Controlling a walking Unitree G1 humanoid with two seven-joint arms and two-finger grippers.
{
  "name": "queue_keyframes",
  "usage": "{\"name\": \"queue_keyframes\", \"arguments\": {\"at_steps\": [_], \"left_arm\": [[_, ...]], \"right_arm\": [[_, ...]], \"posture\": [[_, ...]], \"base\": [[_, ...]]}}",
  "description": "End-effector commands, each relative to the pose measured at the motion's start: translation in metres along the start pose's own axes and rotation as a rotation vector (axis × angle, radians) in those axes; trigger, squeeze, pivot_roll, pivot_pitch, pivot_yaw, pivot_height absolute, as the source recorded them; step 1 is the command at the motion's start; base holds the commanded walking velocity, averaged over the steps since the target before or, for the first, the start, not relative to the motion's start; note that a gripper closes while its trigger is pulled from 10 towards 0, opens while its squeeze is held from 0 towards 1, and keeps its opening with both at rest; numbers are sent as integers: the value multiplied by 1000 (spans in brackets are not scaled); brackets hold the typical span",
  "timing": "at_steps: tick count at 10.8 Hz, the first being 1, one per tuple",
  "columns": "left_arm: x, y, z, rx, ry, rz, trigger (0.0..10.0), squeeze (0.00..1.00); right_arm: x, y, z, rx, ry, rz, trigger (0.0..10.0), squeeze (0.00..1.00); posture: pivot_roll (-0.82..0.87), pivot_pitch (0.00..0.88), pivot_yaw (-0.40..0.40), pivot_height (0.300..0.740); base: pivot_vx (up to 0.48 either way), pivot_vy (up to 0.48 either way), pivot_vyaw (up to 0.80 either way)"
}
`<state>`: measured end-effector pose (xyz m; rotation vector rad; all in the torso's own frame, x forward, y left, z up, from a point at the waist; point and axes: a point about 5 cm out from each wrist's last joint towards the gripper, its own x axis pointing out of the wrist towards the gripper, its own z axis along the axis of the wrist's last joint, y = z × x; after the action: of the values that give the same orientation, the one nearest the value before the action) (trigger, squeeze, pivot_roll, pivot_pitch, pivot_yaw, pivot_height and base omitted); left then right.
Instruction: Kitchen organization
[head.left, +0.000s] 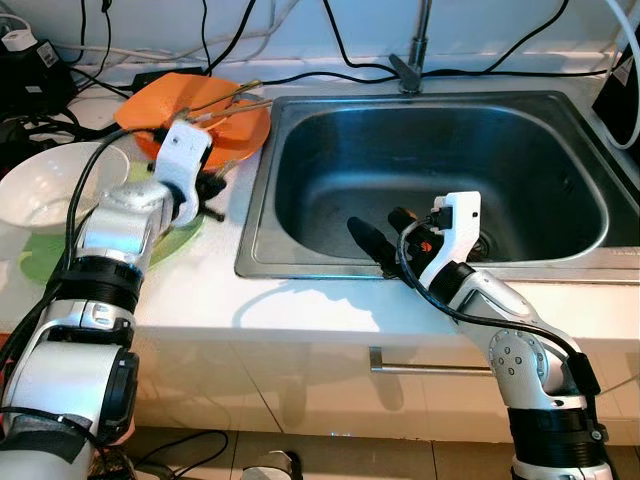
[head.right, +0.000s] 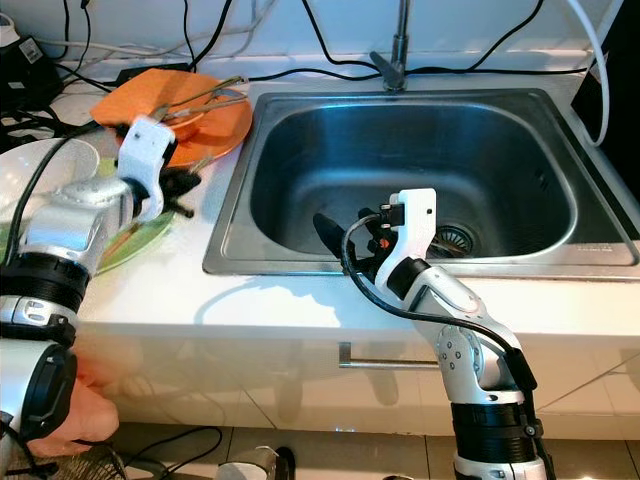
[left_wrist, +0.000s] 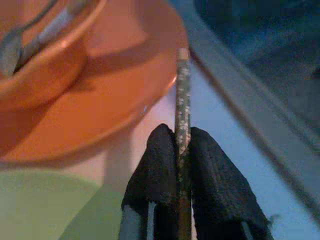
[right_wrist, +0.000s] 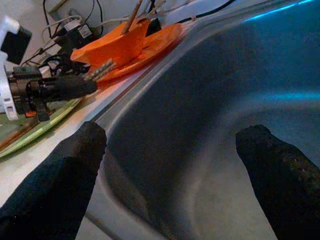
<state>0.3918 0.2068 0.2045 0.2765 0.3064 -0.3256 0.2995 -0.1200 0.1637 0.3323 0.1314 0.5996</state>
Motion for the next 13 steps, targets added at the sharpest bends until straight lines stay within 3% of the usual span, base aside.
{"name": "queue_keyframes", "arguments": {"at_steps": [1, 3, 4, 6, 8, 9, 10, 11, 12, 13], "left_arm": [[-3, -1, 20, -9, -57, -19, 0, 0], [-6, -5, 41, -34, -136, -39, 0, 0], [-7, -7, 51, -89, -191, -45, 0, 0], [-12, -9, 75, -428, -409, -93, 0, 0], [-15, -4, 82, -702, -527, -83, 0, 0], [-15, 0, 82, -950, -606, -47, 0, 0], [-13, -3, 80, -1043, -610, -68, 0, 0], [-7, -16, 77, -1139, -594, -115, 0, 0], [-1, -33, 72, -1160, -555, -166, 0, 0], [9, -52, 62, -1178, -498, -191, 0, 0]], "right_arm": [[1, -5, -11, 23, 52, -29, 10000, 1000], [1, -5, -11, 22, 50, -27, 10000, 1000], [2, -5, -10, 21, 48, -26, 10000, 1000], [3, -4, -9, 25, 42, -27, 10000, 1000], [2, -5, -9, 30, 34, -35, 10000, 1000], [2, -5, -9, 38, 27, -43, 10000, 1000], [3, -4, -9, 40, 25, -43, 10000, 1000], [4, -3, -9, 44, 22, -43, 10000, 922], [5, -3, -8, 49, 12, -43, 10000, 776], [7, -4, -4, 51, -4, -45, 10000, 161]], "posture": [[235, 80, 99, 740], [234, 77, 98, 740], [233, 76, 98, 740], [231, 74, 96, 740], [229, 73, 97, 740], [226, 71, 98, 740], [225, 71, 99, 740], [224, 69, 101, 740], [224, 69, 102, 740], [218, 68, 103, 740]], "base": [[0, 0, 0], [0, 0, 0], [0, 0, 0], [0, 0, 0], [0, 0, 0], [0, 0, 0], [0, 0, 0], [0, 0, 0], [0, 0, 0], [0, 0, 0]]}}
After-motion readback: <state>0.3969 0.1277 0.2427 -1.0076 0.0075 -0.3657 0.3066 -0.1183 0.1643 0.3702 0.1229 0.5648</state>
